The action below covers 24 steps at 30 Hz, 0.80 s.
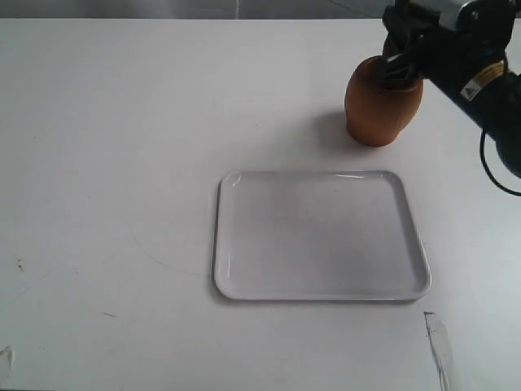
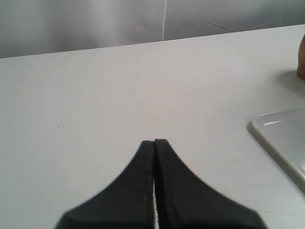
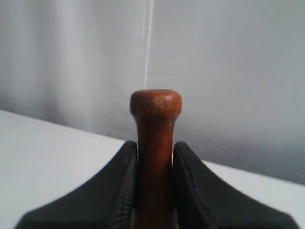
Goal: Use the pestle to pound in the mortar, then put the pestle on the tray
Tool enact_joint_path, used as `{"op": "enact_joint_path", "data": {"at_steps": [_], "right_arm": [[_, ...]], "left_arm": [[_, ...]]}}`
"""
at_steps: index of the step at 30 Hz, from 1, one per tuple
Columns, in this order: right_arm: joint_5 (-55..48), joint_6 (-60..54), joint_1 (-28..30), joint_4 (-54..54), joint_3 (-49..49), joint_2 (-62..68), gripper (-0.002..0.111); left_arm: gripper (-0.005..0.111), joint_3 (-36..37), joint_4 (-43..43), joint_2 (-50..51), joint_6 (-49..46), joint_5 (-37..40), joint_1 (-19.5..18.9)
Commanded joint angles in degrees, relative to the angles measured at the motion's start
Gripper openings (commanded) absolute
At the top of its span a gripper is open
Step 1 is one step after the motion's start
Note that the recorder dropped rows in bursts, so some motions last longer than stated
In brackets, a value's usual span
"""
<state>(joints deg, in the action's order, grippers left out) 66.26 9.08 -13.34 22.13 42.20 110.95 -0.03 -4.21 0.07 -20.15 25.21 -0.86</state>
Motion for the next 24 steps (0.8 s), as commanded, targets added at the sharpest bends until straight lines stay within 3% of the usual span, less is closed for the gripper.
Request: {"op": "enact_joint_path", "data": {"at_steps": [1,6,17,24], "right_arm": [[0.43,-1.36,0.14,-0.64,-0.11,5.43,0.000],[1.63,-2.59,0.14,-0.64,-0.11,5.73,0.000],[3.27,-2.58,0.04,-0.38,-0.11,-15.69,0.000],[1.99,-2.83,0.04,-0.38,-0.11,-5.86,0.000]], "left_arm": [[0.000,0.03,0.42,-0.07,0.47,-0.17,0.44],[0.000,0.03,0.42,-0.07,0.47,-0.17,0.44],[0.000,0.03,0.42,-0.07,0.47,-0.17,0.44],[0.000,0.03,0.42,-0.07,0.47,-0.17,0.44]]}}
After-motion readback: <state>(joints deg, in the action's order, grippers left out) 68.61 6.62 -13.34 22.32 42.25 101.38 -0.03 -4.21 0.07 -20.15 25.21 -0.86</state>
